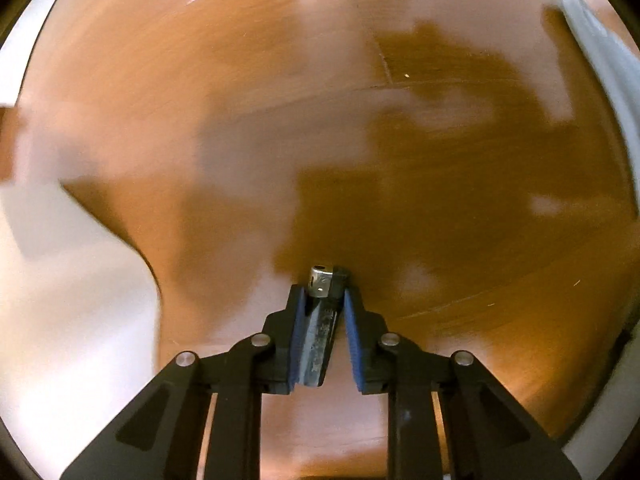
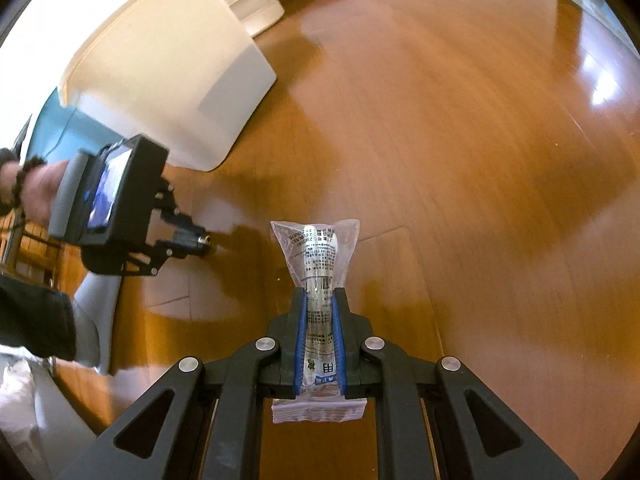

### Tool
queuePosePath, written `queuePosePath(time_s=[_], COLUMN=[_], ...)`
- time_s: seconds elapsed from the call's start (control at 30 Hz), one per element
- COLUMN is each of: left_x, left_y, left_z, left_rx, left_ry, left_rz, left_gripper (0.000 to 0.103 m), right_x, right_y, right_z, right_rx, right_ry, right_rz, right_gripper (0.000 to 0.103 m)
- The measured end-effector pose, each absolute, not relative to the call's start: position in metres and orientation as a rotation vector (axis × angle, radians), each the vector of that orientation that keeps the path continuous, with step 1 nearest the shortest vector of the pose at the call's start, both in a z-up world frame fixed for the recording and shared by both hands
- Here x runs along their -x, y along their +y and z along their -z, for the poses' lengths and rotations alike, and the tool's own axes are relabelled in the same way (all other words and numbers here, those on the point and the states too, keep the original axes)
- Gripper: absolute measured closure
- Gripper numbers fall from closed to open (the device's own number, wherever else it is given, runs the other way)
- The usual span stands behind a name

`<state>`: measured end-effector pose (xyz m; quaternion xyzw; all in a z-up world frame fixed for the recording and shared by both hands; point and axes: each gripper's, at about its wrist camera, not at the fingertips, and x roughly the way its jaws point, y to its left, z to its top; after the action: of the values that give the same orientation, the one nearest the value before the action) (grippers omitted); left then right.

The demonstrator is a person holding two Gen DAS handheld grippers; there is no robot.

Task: Collect trash
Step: 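Drop the lighter into the beige bin with the left tool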

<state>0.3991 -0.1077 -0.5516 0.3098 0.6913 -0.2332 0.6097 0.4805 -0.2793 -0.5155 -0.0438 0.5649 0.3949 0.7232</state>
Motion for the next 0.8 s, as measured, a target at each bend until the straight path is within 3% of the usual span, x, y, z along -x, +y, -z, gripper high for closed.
queuePosePath(time_s=[0.2, 0.4, 0.6, 0.67, 0.8], left_x=[-0.404, -0.421, -0.451, -0.461, -0.473], left_y=[-0.1, -0.112, -0.073, -0.035, 0.031], left_z=[0.489, 0.363, 0.23, 0.211, 0.23], left_rx=[-0.469, -0.371, -0.323, -0.339, -0.322], left_ry=[1.565, 1.412, 1.156, 1.1, 1.121], left_rz=[0.486, 0.484, 0.279, 0.147, -0.053], left_gripper=[0.084, 0.084, 0.084, 0.084, 0.084], right_x=[-0.483, -0.482, -0.481, -0.482, -0.481], right_y=[-0.278, -0.281, -0.281, -0.28, -0.278], right_z=[0.511, 0.502, 0.495, 0.493, 0.49], right_rx=[0.082, 0.03, -0.005, -0.009, -0.022], right_ry=[1.23, 1.207, 1.187, 1.185, 1.176], right_rz=[-0.877, -0.866, -0.871, -0.874, -0.88], right_gripper=[0.091, 0.091, 0.091, 0.091, 0.091])
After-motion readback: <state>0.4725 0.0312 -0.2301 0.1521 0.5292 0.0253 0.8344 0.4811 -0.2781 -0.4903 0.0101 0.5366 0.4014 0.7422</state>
